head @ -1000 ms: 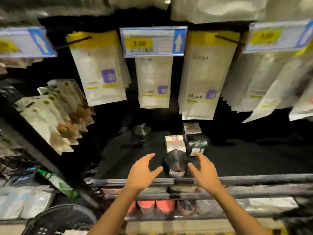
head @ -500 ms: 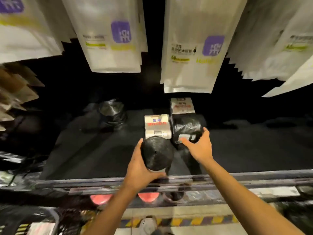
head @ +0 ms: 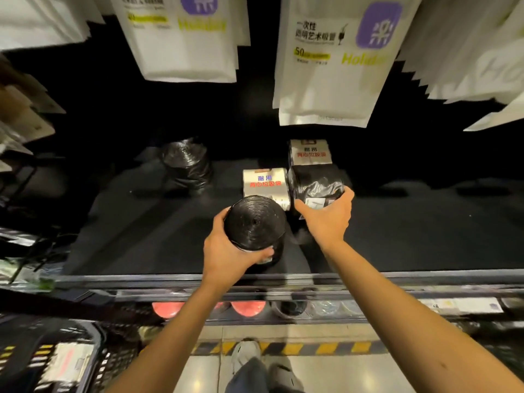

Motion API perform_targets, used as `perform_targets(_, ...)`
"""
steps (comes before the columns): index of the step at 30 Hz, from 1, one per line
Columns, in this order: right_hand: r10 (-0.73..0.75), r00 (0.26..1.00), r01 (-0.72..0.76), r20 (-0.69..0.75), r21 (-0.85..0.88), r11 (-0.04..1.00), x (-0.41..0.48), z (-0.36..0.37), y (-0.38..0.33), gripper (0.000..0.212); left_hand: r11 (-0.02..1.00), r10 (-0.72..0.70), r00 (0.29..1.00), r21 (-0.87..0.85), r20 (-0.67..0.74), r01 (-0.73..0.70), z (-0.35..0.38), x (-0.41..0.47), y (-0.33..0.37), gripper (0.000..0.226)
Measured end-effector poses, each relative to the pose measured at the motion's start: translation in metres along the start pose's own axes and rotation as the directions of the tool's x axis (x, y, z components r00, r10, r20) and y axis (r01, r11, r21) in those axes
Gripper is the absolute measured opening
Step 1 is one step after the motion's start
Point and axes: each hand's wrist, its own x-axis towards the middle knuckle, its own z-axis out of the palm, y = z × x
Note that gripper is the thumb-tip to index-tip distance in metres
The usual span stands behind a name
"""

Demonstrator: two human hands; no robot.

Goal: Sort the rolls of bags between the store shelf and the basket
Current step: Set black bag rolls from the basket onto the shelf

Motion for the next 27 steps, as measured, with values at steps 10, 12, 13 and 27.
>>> perform_targets(10,0.044,0.996,-0.044,0.083,0.000,0.999,-0.046,-0.060,-0.041,0.085,0.998,0.006,0.997,-0.057,-0.081,-0.011,-0.072,-0.033,0.053,0.096)
perform_targets(12,0.049,0.987,-0.053,0.152,0.028,0.998,-0.058,-0.069,-0.054,0.084,0.997,0.019,0.995,-0.076,-0.100,-0.027,-0.085,-0.043,0.061,0.095)
perform_targets(13,0.047,0.980,-0.056,0.196,0.042,0.998,-0.066,-0.072,-0.060,0.084,0.996,0.024,0.993,-0.088,-0.115,-0.035,-0.092,-0.049,0.063,0.094)
perform_targets(27,-0.081,0.746,0.040,0.662,0.076,0.996,-0.221,0.007,-0.139,0.070,0.986,-0.117,0.902,-0.160,-0.415,0.054,-0.262,-0.165,0.006,0.101)
